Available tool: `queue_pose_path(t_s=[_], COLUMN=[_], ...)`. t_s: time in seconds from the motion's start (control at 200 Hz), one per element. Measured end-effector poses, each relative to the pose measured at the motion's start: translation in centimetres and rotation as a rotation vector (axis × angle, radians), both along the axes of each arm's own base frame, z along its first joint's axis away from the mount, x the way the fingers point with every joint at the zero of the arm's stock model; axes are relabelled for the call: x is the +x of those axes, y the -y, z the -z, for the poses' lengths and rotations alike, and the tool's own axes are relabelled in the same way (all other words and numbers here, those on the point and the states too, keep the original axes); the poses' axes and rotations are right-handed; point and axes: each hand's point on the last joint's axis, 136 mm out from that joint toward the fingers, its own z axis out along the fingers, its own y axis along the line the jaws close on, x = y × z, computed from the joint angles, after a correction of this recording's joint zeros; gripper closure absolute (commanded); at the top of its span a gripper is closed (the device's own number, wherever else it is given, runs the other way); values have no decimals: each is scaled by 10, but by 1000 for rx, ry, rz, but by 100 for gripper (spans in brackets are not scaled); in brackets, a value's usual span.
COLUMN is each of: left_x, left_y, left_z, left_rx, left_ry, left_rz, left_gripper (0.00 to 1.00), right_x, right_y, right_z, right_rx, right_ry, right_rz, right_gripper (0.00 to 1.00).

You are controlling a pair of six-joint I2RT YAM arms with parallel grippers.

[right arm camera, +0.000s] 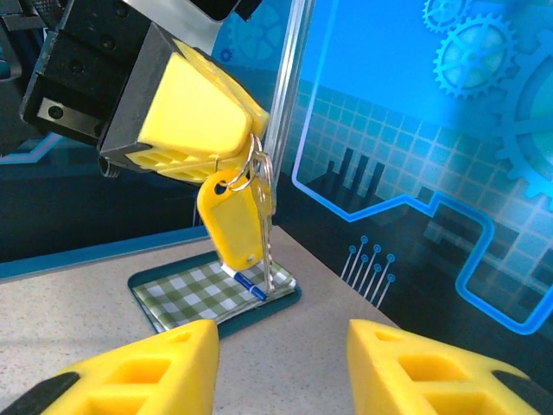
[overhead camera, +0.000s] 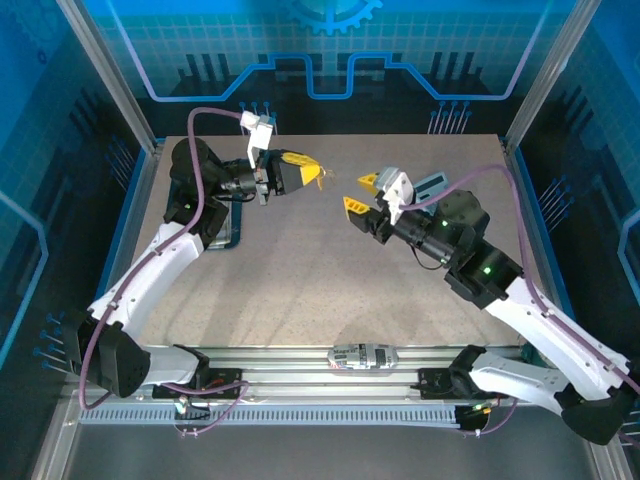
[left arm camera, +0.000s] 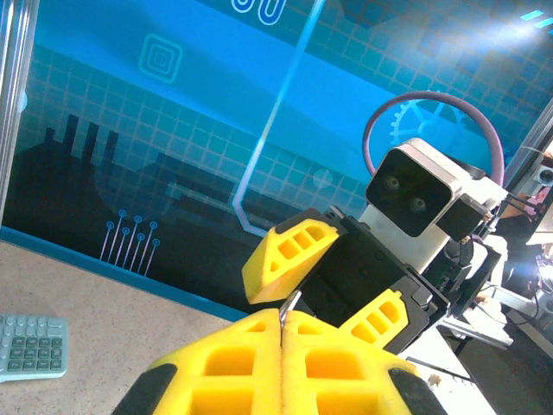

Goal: Remove the keys from the keyring

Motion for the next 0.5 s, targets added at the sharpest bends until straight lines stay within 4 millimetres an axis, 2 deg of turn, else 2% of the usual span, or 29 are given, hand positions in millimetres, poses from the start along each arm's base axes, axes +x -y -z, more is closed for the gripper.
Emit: queue_pose_path(t_s=[0.235,0.39,0.5], left_x=[-2,-4,-5], left_y=[1,2,3], left_z=[1,2,3], left_rx=[0,2,4], left_ry=[-7,-18,-19], left_rz=[11,24,32], left_gripper=[100,100,100], right_x=[12,17,19], right_y=[-22,-27,-30], right_z=[8,2,-8], right_rx=[17,44,69], right_ry=[-41,-35,-22], right_rz=[-48,-55,-58], right_gripper=[60,61,67])
